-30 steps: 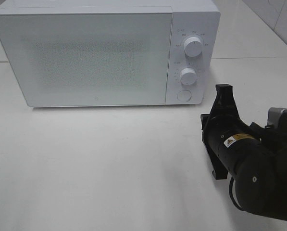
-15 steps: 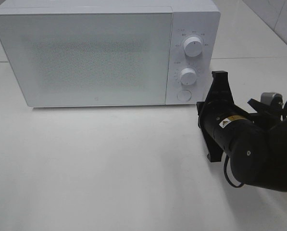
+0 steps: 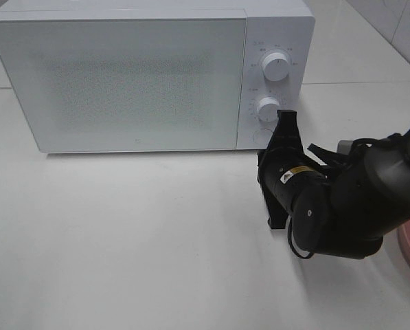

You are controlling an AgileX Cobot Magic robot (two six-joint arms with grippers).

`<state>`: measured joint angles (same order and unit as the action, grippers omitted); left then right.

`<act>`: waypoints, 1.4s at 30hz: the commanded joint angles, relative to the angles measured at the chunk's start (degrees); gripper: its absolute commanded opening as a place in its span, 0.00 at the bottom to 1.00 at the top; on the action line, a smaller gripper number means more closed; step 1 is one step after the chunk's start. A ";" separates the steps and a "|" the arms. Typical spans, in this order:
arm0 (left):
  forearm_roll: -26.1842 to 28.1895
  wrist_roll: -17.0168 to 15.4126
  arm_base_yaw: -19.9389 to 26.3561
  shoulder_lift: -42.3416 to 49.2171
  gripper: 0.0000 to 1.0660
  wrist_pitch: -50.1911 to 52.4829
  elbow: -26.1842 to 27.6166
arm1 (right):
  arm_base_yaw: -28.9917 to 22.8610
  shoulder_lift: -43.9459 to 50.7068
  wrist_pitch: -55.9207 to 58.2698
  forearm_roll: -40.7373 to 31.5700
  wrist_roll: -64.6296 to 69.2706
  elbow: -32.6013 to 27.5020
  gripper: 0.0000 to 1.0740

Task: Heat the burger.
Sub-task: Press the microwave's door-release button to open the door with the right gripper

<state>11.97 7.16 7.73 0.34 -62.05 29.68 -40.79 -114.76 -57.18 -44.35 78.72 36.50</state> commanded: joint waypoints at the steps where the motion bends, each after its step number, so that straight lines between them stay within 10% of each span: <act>1: 0.06 0.06 0.17 1.43 0.92 0.86 -0.11 | 0.86 -0.57 -0.17 0.74 0.00 1.43 0.00; 42: 0.11 0.06 0.17 1.43 0.92 0.86 -0.11 | 7.45 -8.77 2.23 3.04 -1.38 13.12 0.00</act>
<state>11.97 7.16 7.73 0.34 -62.05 29.68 -33.52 -123.64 -53.92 -41.48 78.09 48.99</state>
